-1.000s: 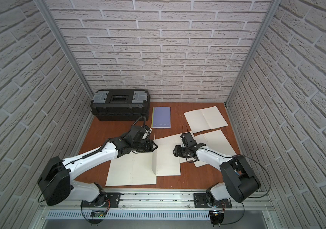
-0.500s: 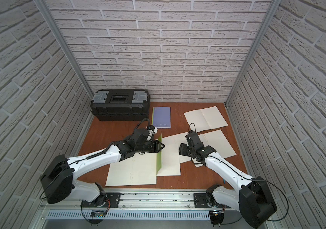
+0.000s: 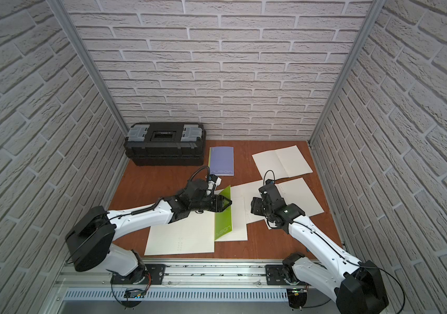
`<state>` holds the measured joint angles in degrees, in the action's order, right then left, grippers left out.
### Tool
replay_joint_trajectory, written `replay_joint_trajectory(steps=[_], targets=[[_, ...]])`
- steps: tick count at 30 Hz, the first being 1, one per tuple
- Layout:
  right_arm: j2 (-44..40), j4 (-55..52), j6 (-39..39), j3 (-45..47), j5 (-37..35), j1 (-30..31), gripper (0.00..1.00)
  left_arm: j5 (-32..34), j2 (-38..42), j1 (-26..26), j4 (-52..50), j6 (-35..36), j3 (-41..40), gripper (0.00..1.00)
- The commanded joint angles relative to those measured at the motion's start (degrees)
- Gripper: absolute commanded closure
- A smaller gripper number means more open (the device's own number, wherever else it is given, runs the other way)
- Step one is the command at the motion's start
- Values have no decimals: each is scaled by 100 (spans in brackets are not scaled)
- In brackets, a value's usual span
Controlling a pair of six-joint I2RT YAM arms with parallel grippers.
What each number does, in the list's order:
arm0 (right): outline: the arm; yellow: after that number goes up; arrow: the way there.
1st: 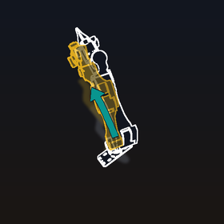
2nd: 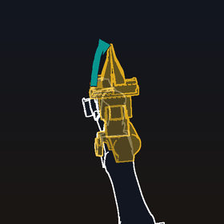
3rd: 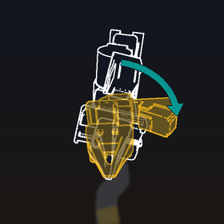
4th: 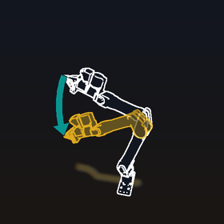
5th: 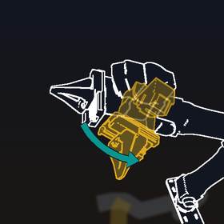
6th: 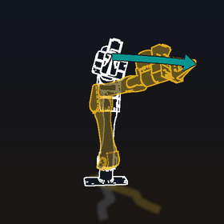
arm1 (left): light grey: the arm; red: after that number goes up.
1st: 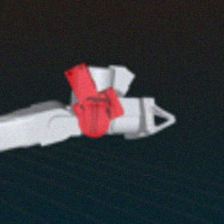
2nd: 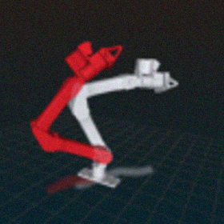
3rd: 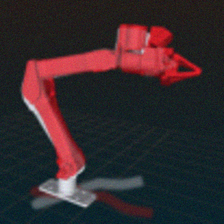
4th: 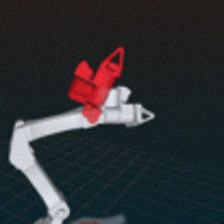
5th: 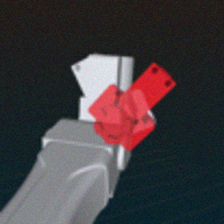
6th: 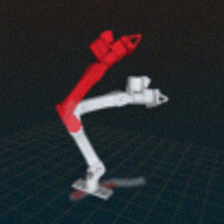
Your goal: Close the notebook
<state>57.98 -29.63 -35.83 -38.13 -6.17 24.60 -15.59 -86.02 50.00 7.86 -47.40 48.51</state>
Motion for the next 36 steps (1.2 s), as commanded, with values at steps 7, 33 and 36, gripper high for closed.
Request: replay_joint_trajectory(steps=[7, 33, 36], targets=[[0, -43, -56, -88, -38, 19, 33, 26, 8, 48, 96, 106, 52, 36], [1276, 1148, 59, 609, 1639, 76, 53, 1304, -504, 151, -2964, -173, 951, 46], [1342, 1261, 33, 689, 1731, 106, 54, 1085, -551, 102, -2859, -203, 839, 46]])
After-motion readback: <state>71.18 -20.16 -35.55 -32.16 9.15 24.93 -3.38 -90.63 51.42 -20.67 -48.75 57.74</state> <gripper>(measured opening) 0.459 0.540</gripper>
